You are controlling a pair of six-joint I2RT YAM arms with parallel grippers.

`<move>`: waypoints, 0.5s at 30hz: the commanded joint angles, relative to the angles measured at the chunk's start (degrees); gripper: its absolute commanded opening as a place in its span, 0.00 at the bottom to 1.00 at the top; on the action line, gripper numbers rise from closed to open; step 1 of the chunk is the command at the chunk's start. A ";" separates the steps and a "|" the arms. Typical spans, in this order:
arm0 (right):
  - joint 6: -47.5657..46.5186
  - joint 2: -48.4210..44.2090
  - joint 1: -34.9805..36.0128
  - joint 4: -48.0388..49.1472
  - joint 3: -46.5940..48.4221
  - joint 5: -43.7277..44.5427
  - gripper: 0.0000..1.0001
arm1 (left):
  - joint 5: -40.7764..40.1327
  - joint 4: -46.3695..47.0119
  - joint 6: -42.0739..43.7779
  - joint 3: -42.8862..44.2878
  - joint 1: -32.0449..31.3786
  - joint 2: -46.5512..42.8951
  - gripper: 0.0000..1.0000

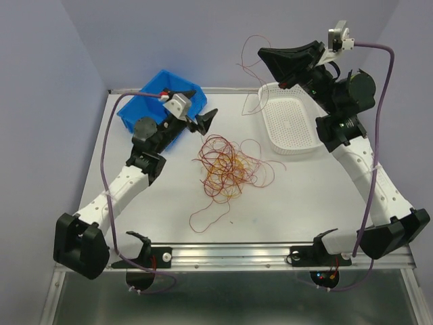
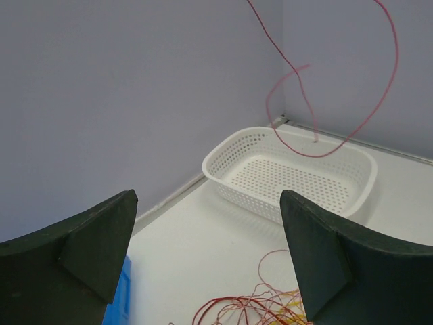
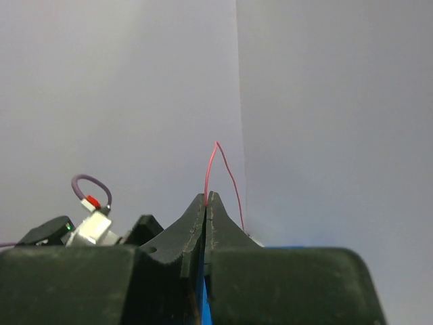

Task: Untangle the cables
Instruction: Untie the cable, then place the cable in the bin.

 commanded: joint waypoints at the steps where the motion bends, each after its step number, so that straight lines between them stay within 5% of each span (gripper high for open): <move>1: 1.16 -1.43 0.19 1.38 -1.71 -1.39 0.00 | 3.97 5.66 -4.66 0.28 5.78 -4.14 0.99; 3: 1.68 -1.16 0.19 1.47 -2.15 -2.97 0.00 | 14.35 6.71 -7.47 2.99 8.51 -3.35 0.99; 15: 5.20 -0.20 1.60 1.73 -3.29 -6.93 0.00 | 33.82 8.12 -11.52 17.41 7.21 4.47 0.99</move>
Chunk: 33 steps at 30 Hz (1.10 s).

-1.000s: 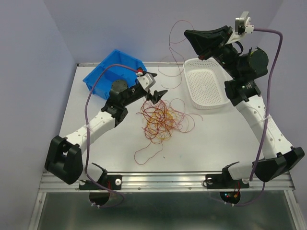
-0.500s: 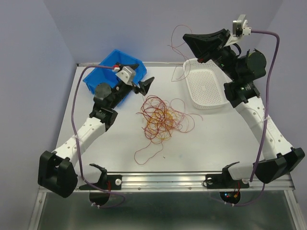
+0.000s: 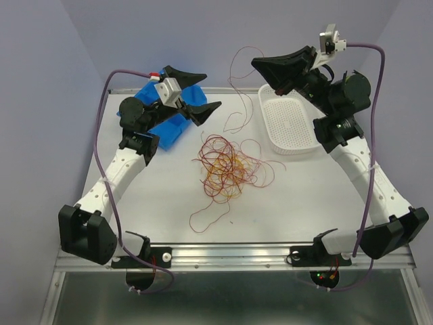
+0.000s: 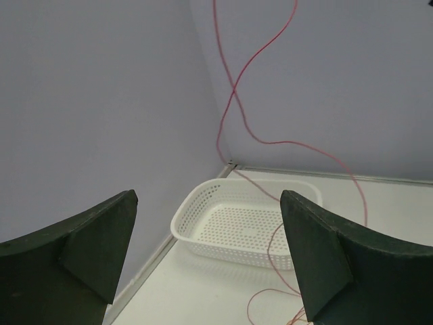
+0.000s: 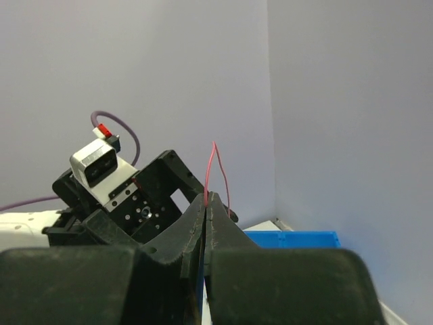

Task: Untangle the cables
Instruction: Place the cable in the bin.

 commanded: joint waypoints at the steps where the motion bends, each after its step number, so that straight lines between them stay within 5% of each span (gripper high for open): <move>1: 1.64 -0.02 1.69 1.67 -1.43 -2.08 0.00 | 11.54 4.12 -2.65 5.58 -0.55 1.30 0.99; 13: 0.85 1.74 4.94 1.75 -1.52 -2.52 0.01 | 12.34 3.16 -5.74 12.26 -4.33 7.19 0.95; 16: 0.59 1.91 5.47 1.75 -1.70 -2.52 0.01 | 11.73 -0.69 -4.86 14.63 -4.68 8.51 0.58; 17: 0.50 1.65 5.56 1.75 -1.96 -2.43 0.01 | 10.07 -2.28 -3.72 15.24 -4.60 9.04 0.25; 18: 0.24 1.48 5.47 1.67 -2.31 -2.00 0.01 | 9.53 -4.64 -2.93 15.95 -4.59 9.30 0.10; 20: -0.20 0.95 5.47 1.66 -3.10 -1.21 0.03 | 7.34 -6.07 -0.48 15.95 -4.51 9.13 0.00; 26: -1.61 -4.58 5.47 2.80 -14.58 7.04 0.78 | -3.20 -21.42 4.20 21.47 -0.40 11.66 0.00; 28: -2.14 -8.52 5.47 3.50 -19.06 12.65 0.89 | -3.22 -22.50 2.72 22.10 3.45 13.16 0.00; 33: -2.84 -15.83 5.47 3.69 -29.55 22.34 0.94 | -9.63 -35.67 9.64 30.27 10.69 21.94 0.00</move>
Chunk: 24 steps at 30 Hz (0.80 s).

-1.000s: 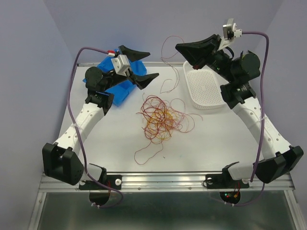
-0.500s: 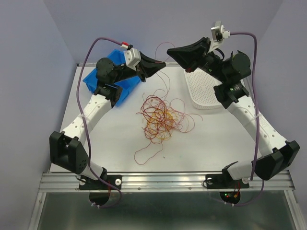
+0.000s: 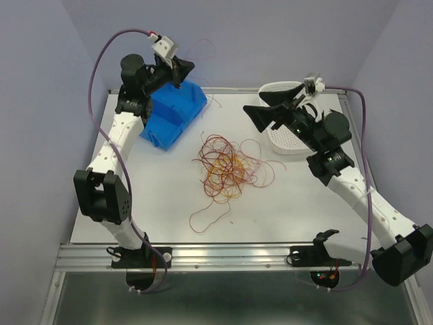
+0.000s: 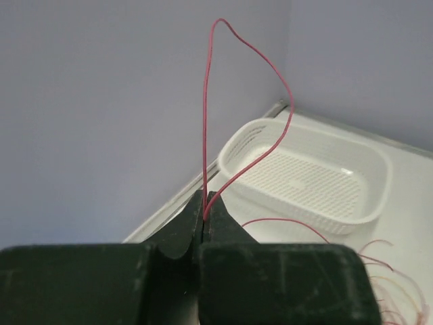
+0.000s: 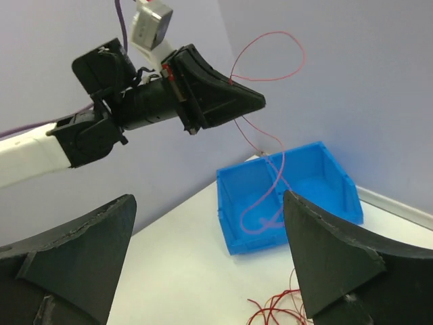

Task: Untangle the cables
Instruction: Place the cable in the bin.

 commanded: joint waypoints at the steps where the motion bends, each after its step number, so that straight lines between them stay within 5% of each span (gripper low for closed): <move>1: -1.40 -6.98 0.38 3.58 -7.00 11.01 0.94 | -6.14 -11.51 5.76 7.57 5.58 6.37 0.00; 10: -2.54 -10.51 0.38 3.75 -14.74 13.82 0.94 | -10.27 -16.00 9.98 16.63 12.18 20.09 0.00; 24: -3.86 -7.26 0.38 4.89 -16.94 15.15 0.94 | 4.32 -13.19 15.86 -1.82 25.18 7.27 0.00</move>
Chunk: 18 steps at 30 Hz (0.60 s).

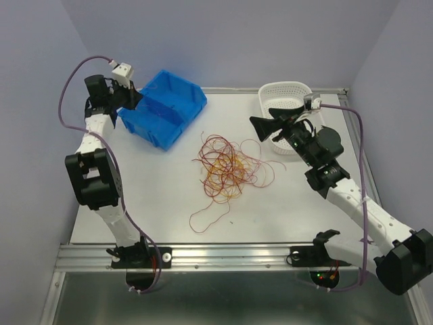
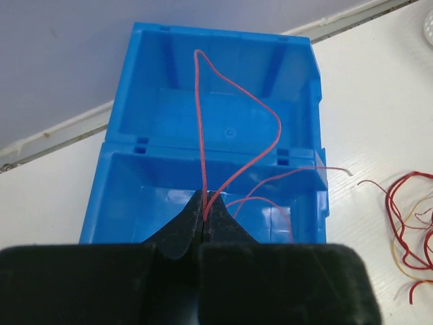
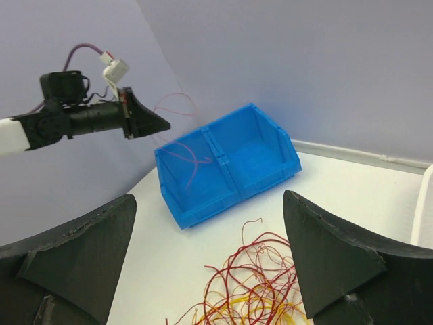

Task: Untangle the cables
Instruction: Place the cable in the bin.

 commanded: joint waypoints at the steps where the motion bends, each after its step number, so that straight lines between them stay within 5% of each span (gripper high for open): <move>1: -1.04 0.55 0.40 3.58 -0.77 0.61 0.94 | 8.19 4.12 3.49 -4.25 2.41 -9.21 0.00; 7: -0.78 0.81 0.40 4.20 -1.38 0.35 0.94 | 6.80 2.46 8.51 -7.96 3.03 -11.25 0.00; 18: -0.78 -1.65 0.40 4.29 -3.75 -0.62 0.94 | 1.97 -4.14 10.44 1.00 3.21 0.53 0.00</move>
